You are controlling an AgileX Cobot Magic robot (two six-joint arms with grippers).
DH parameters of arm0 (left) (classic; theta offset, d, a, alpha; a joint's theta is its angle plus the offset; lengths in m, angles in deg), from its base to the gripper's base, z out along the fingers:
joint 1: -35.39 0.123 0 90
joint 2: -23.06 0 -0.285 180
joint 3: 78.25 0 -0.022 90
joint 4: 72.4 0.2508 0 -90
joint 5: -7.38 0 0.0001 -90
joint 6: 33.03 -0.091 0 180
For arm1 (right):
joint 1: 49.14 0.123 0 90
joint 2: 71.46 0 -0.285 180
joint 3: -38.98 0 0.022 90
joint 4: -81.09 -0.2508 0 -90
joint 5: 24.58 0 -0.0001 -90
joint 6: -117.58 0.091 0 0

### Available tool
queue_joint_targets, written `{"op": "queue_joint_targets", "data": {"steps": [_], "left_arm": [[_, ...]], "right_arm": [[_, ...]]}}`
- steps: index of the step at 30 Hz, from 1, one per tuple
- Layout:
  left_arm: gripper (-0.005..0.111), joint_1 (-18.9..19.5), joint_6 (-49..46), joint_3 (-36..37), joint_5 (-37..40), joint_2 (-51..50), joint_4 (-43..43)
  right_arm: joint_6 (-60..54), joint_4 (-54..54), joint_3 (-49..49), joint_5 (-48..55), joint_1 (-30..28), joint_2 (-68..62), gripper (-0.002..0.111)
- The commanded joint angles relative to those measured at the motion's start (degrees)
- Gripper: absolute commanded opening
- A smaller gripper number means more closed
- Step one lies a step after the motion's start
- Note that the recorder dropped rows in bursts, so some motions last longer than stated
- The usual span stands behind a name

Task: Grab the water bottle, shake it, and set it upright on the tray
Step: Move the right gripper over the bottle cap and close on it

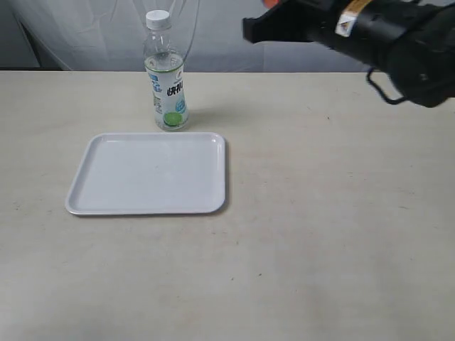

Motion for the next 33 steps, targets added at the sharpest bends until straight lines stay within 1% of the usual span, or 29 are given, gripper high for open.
{"op": "queue_joint_targets", "data": {"steps": [1,3,4,5,6,7,11,16,19,21,33], "left_arm": [[0.000,0.0,0.3,0.1,0.1,0.3,0.1],[0.000,0.0,0.3,0.1,0.1,0.3,0.1],[0.000,0.0,0.3,0.1,0.1,0.3,0.1],[0.000,0.0,0.3,0.1,0.1,0.3,0.1],[0.000,0.0,0.3,0.1,0.1,0.3,0.1],[0.000,0.0,0.3,0.1,0.1,0.3,0.1],[0.000,0.0,0.3,0.1,0.1,0.3,0.1],[0.000,0.0,0.3,0.1,0.1,0.3,0.1],[0.000,0.0,0.3,0.1,0.1,0.3,0.1],[0.000,0.0,0.3,0.1,0.1,0.3,0.1],[0.000,0.0,0.3,0.1,0.1,0.3,0.1]], "right_arm": [[-0.2,0.4,-7.5,-0.5,2.7,-8.3,0.027],[0.8,-0.3,-10.6,0.8,3.8,-10.9,0.048],[1.6,-1.0,-13.2,2.4,4.8,-12.6,0.071],[1.8,-1.0,-14.6,3.4,5.3,-13.4,0.083],[1.8,-0.9,-16.7,4.6,6.1,-14.5,0.101],[1.8,-0.2,-17.6,4.6,6.6,-15.1,0.104],[1.7,1.1,-23.7,3.6,8.3,-18.9,0.104],[1.8,1.1,-33.3,3.7,10.2,-27.2,0.104],[1.8,0.8,-38.3,4.5,10.5,-32.3,0.104],[1.8,0.7,-41.0,6.8,10.5,-35.0,0.104],[1.3,0.7,-47.2,7.2,10.4,-41.7,0.104]]}}
